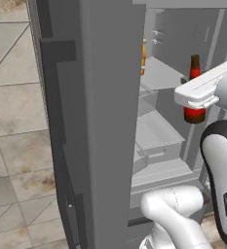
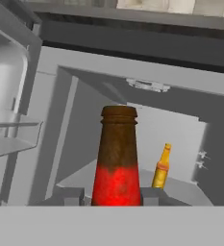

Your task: Place the beers on the top shelf of the fridge to keep them out of children's reach, and place the squash on lower shelves for easy access.

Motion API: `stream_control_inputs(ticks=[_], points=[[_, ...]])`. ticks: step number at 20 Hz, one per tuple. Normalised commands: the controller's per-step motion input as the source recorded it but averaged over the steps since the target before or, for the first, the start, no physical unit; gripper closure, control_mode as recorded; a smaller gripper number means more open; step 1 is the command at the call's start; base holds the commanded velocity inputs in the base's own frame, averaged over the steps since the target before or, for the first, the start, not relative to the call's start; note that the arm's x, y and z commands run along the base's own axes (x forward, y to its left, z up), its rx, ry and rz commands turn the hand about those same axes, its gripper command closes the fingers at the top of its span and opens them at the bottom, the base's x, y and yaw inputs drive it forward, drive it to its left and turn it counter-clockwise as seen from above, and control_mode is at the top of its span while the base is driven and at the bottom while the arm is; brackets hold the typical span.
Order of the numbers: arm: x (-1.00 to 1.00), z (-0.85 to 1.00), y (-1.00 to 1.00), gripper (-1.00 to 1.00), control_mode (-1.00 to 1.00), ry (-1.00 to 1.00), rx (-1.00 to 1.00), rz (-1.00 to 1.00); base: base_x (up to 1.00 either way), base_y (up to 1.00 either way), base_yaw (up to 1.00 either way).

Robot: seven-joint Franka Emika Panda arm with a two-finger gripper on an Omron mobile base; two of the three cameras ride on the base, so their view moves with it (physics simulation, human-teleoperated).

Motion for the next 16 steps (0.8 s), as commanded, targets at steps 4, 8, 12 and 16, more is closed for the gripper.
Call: stream_control_inputs(ticks=[4,8,12,16], points=[[0.54,0.00,-0.04,1.00,-1.00,-0.02,0.17,0.00,0.00,0.00,0.00],[0.43,0.04,-0.15,1.00,-1.00,0.00,0.19,0.02,0.00,0.00,0.00],[0.32,0.00,-0.03,1.00,-1.00,0.00,0.11,0.01,0.00,0.00,0.00],[0.33,0.00,0.00,1.00,-1.00,0.00,0.01,0.00,0.00,0.00,0.00]])
